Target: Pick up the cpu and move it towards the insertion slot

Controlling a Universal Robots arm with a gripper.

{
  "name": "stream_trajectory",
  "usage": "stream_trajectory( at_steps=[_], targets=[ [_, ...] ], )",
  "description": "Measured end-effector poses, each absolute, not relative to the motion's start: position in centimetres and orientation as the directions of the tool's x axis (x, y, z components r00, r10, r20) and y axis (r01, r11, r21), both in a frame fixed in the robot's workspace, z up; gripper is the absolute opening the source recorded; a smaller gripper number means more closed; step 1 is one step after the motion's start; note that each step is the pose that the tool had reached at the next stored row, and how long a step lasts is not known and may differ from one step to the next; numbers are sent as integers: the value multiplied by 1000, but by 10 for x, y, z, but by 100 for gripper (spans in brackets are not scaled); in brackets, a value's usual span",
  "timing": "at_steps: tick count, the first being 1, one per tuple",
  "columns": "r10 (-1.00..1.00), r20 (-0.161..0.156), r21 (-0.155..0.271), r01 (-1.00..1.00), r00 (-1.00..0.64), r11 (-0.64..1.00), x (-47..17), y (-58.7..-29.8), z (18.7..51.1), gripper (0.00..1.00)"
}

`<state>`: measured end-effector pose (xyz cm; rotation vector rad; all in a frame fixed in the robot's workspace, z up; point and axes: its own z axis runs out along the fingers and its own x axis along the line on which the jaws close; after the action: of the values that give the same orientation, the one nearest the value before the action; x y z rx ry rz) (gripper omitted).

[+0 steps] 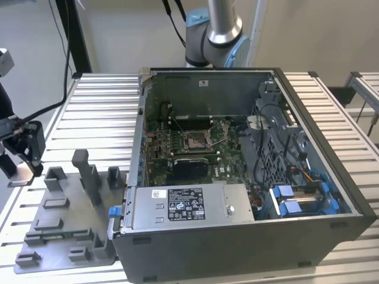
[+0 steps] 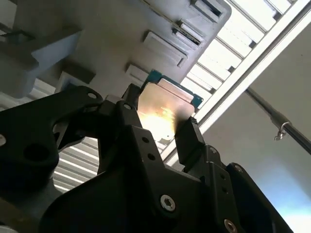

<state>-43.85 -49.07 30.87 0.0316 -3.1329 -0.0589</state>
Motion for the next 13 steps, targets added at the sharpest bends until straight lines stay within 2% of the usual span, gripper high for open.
stream_trajectory(
  at_steps=[13],
  targets=[
    [-20, 8, 38, -20, -1000, 999, -439, -491, 368, 0]
  ],
)
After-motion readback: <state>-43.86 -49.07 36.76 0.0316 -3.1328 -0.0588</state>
